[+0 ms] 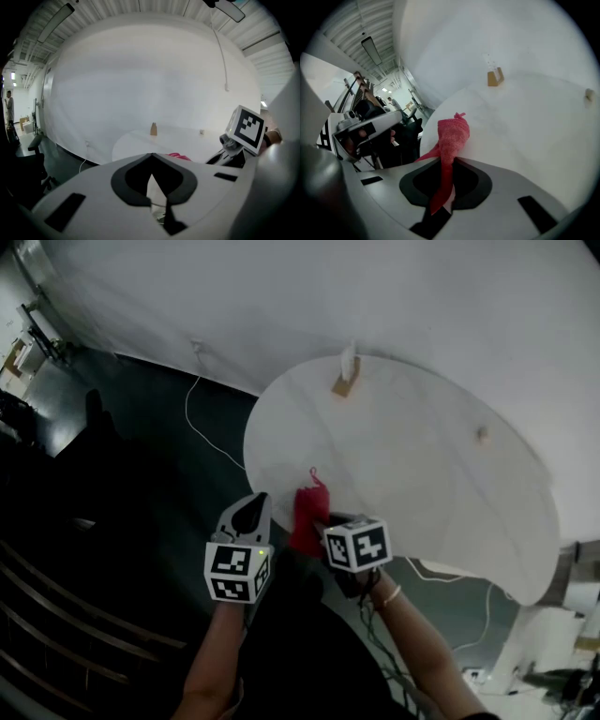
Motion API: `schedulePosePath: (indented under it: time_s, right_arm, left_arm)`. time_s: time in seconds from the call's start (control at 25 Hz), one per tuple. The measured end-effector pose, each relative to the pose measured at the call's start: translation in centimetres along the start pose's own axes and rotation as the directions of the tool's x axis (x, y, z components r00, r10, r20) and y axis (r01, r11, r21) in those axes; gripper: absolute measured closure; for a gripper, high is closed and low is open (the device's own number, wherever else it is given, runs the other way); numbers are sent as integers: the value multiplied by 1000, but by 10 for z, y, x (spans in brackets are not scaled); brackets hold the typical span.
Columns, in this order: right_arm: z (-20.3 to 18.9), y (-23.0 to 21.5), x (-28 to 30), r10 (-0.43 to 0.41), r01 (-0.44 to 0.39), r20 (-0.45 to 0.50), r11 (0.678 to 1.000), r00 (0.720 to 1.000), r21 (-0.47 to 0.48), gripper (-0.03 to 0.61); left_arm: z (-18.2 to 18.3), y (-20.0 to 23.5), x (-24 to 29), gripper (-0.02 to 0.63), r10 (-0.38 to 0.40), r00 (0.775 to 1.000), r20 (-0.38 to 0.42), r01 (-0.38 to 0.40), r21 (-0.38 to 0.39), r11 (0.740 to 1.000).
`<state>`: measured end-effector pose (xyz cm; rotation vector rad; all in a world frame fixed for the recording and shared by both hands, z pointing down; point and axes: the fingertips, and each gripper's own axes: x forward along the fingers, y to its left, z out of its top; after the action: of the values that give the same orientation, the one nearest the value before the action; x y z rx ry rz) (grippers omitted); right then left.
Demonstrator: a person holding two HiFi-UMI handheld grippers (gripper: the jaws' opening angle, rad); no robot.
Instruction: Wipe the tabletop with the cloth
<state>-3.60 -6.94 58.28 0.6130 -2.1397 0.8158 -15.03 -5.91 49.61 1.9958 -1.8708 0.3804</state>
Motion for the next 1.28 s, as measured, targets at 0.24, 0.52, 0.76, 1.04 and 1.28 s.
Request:
schedulePosePath:
  time_s: [0.24, 0.52, 0.76, 1.04, 1.28]
  right_arm:
    - [-32, -76, -49, -126, 125, 3, 990, 992, 66, 532]
    - [-58, -147, -99, -264, 258, 19, 953, 964, 160, 532]
    - [-75, -186, -133, -365, 344, 47, 906, 930, 247, 534]
    - [-57, -187, -180, -401, 326, 213, 891, 891, 315, 534]
    - [-28, -165, -217, -415, 329, 362, 903, 834, 277, 534]
  left_arm:
    - [11, -59, 25, 612, -122, 993, 4, 121, 51, 991]
    - [13, -112, 41, 612, -230, 973, -19, 230, 100, 968]
    - [16, -143, 48, 612, -287, 957, -33, 289, 147, 946]
    - [30, -168, 53, 612, -306, 952, -18, 304, 182, 935]
    - [48, -177, 48, 612, -298, 954, 27, 288, 190, 939]
